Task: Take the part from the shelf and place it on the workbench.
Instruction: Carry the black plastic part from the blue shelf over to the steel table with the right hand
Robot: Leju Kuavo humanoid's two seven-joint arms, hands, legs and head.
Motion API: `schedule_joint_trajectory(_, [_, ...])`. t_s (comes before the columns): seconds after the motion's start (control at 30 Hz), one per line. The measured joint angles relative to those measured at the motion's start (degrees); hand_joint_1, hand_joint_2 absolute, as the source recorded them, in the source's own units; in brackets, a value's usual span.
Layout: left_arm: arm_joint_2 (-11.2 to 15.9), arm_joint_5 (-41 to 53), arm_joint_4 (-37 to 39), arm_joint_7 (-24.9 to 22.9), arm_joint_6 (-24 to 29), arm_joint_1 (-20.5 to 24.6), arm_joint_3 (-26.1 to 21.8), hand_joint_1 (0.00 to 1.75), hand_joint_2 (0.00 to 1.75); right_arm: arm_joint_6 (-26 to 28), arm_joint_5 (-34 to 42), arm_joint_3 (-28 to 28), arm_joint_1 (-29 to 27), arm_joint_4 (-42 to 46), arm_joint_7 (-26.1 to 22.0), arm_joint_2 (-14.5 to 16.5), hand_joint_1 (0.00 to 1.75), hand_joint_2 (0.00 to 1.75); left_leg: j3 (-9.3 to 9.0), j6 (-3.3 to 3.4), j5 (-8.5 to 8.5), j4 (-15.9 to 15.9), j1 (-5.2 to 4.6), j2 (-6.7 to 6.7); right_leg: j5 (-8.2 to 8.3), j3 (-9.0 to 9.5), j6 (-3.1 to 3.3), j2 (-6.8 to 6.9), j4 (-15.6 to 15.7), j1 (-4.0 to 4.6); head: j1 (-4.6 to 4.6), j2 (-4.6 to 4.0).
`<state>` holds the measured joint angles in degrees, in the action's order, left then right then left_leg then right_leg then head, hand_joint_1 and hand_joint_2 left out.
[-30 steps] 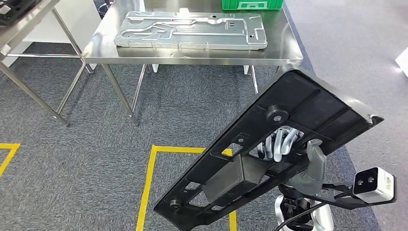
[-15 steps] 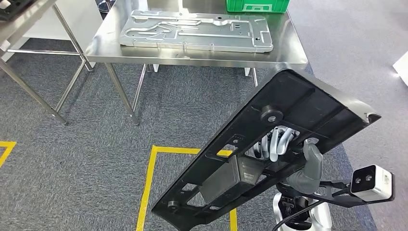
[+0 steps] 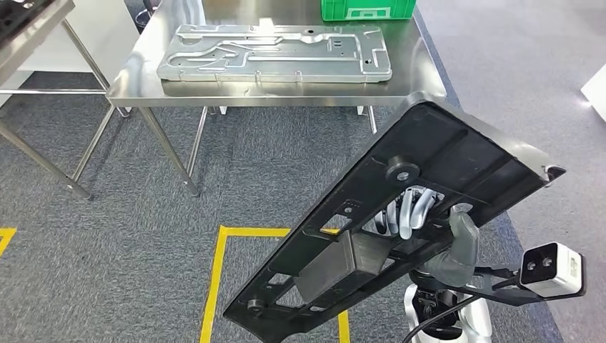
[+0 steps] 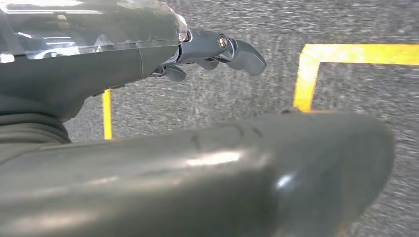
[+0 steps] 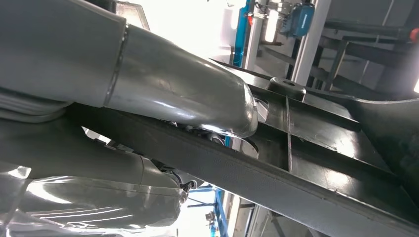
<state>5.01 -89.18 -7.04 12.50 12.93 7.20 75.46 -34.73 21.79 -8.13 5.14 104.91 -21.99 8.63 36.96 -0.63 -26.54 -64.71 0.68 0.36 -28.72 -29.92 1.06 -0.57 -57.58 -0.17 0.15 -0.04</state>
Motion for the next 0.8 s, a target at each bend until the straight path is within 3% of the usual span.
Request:
schedule_joint_trajectory(0.07, [0.03,-0.02,0.0,-0.02,0.01,0.06,0.02,0.0,0.0,0.0,0.03,-0.04,0.09,0.0,0.01,0.0,1.75,0.0,-2.11,0.63,1.41,4.91,-0.22,-0.07,-0.77,0.57,-0.6,-0.06,-0.08,0.11,0.01,0.0])
schedule_joint_trajectory(0.17, [0.02,-0.05,0.0,-0.08,0.01,0.09,0.06,0.0,0.0,0.0,0.13,-0.12,0.17,0.01,-0.02,0.0,1.75,0.0,-2.89,1.67,0.48,6.0,-0.27,-0.2,-1.0,0.7,-1.5,-0.05,-0.45,0.17,-0.01,0.01])
schedule_joint_trajectory(0.23, [-0.01,-0.06,0.0,-0.08,0.05,0.08,0.11,0.0,0.0,0.06,0.22,-0.17,0.29,0.02,-0.09,0.0,1.75,0.0,-3.95,2.35,0.11,6.5,-0.08,-0.27,-1.82,-0.34,-2.11,0.08,-3.06,0.05,0.12,0.01])
schedule_joint_trajectory(0.27, [-0.03,-0.06,0.0,-0.08,0.07,0.12,0.16,0.0,0.0,0.16,0.26,-0.2,0.33,0.02,-0.11,0.0,1.75,0.0,-4.48,2.59,-0.12,6.7,-0.02,-0.27,-2.76,-1.9,-2.39,0.15,-5.83,-0.06,0.18,0.01])
schedule_joint_trajectory(0.33, [-0.03,-0.06,0.0,-0.06,0.09,0.15,0.29,0.0,0.0,0.45,0.29,-0.2,0.29,0.01,-0.15,0.0,1.75,0.0,-5.23,2.86,-0.74,6.79,-0.04,-0.27,-5.19,-6.76,-2.85,0.23,-13.08,-0.23,0.27,0.0])
schedule_joint_trajectory(0.37, [-0.03,-0.06,0.0,-0.06,0.09,0.11,0.35,0.0,0.0,0.59,0.29,-0.2,0.19,0.01,-0.14,-0.01,1.75,0.0,-5.62,2.85,-1.13,6.79,-0.05,-0.29,-5.75,-9.11,-2.97,0.24,-15.84,-0.29,0.26,0.0])
schedule_joint_trajectory(0.4, [-0.03,-0.06,0.0,-0.05,0.09,0.05,0.39,0.0,0.0,0.68,0.28,-0.2,0.11,0.01,-0.14,-0.01,1.75,0.0,-6.12,2.8,-1.57,6.79,-0.05,-0.32,-5.26,-10.69,-3.0,0.25,-16.9,-0.34,0.27,0.0])
schedule_joint_trajectory(0.43, [-0.03,-0.06,0.0,-0.05,0.09,0.0,0.42,0.0,0.0,0.73,0.28,-0.2,0.08,0.01,-0.13,-0.02,1.75,0.0,-6.75,2.71,-2.05,6.79,-0.05,-0.36,-3.58,-11.2,-2.9,0.25,-15.9,-0.37,0.27,0.0])
schedule_joint_trajectory(0.5, [-0.03,-0.06,0.0,-0.02,0.04,-0.01,0.46,0.0,0.0,0.74,0.28,-0.2,0.08,0.01,-0.13,-0.02,1.75,0.0,-8.15,2.43,-3.14,6.86,-0.04,-0.43,2.17,-9.67,-2.39,0.34,-9.05,-0.33,0.28,0.0])
schedule_joint_trajectory(0.57, [-0.04,-0.06,0.0,-0.03,-0.01,0.11,0.51,0.0,0.0,0.74,0.28,-0.22,0.07,-0.01,-0.14,-0.03,1.75,0.0,-9.08,1.91,-4.05,7.0,-0.09,-0.46,4.99,-8.01,-1.68,0.52,-3.31,0.11,0.2,0.0])
schedule_joint_trajectory(0.63, [-0.05,-0.06,0.0,-0.08,-0.02,0.2,0.54,0.0,0.0,0.73,0.28,-0.26,-0.05,0.02,-0.16,-0.05,1.75,0.0,-9.78,1.18,-4.4,7.07,-0.18,-0.36,4.7,-7.56,-0.91,0.57,-1.71,0.47,0.14,0.0])
schedule_joint_trajectory(0.7, [-0.03,-0.06,0.0,-0.12,-0.03,0.27,0.56,0.0,0.0,0.69,0.27,-0.33,-0.19,0.08,-0.21,-0.08,1.75,0.0,-10.36,0.54,-4.5,6.54,-0.19,-0.25,4.7,-6.4,-0.2,0.44,-0.88,0.3,0.19,0.0])
schedule_joint_trajectory(0.77, [-0.03,-0.06,0.0,-0.13,-0.06,0.45,0.58,0.0,0.0,0.66,0.26,-0.45,-0.23,0.12,-0.31,-0.09,1.75,0.0,-8.58,0.1,-5.18,2.39,-0.07,-0.26,4.19,-4.8,0.4,0.43,-0.26,0.06,0.06,0.0])
schedule_joint_trajectory(0.8, [-0.03,-0.06,0.0,-0.13,-0.08,0.51,0.58,0.0,0.0,0.66,0.25,-0.54,-0.33,0.14,-0.37,-0.09,1.75,0.0,-6.47,-0.06,-6.22,-1.22,0.01,-0.28,3.83,-4.21,0.63,0.47,-0.07,0.0,-0.01,0.0])
